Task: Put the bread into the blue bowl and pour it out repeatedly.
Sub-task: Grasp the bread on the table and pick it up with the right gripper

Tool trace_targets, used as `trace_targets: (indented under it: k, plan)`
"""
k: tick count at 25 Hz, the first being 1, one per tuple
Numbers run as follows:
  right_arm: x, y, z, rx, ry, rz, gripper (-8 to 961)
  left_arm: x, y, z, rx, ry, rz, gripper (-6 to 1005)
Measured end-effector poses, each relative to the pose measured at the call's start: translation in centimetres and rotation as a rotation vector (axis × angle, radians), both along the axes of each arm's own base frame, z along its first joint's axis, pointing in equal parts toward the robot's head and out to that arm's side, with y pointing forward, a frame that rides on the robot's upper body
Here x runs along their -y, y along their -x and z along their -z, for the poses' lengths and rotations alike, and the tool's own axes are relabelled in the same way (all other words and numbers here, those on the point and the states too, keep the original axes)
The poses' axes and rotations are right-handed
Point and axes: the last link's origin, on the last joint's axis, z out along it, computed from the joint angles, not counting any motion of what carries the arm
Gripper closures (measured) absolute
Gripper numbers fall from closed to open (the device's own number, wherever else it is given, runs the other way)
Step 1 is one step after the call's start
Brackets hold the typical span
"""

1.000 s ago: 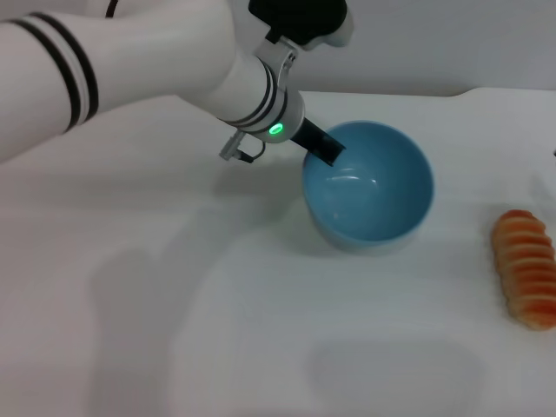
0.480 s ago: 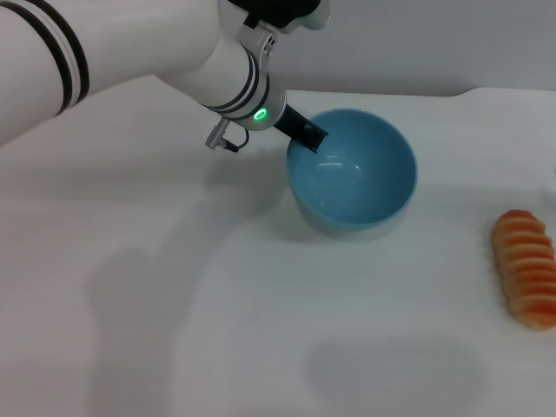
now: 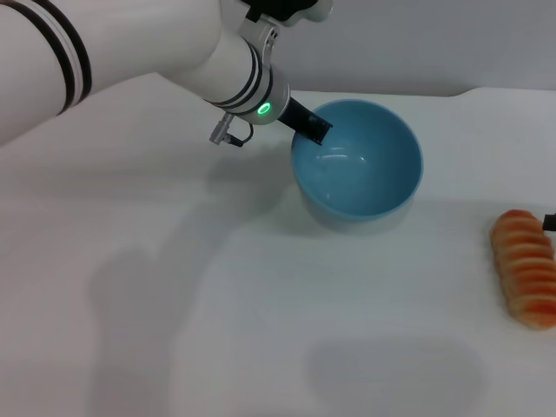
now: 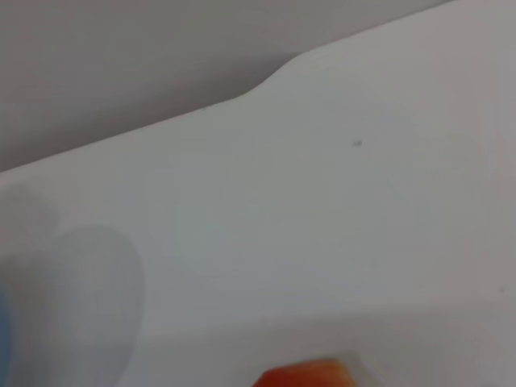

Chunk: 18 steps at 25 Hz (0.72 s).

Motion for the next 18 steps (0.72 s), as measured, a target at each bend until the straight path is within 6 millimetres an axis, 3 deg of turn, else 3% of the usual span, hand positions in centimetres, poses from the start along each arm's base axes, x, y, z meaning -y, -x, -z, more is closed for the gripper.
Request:
trace_targets:
  k: [5,18]
  plan:
    - [0.2,0.3,1.7,-0.023,0.055,-0.005,196,0.1,0.0,0.1,0.003,0.000,-0.001,999]
    - [0.3,0.4,3.3,-0.035,0.079,0.001,230,0.3,0.6,0.1,0.004,-0.001,-0.015,1000]
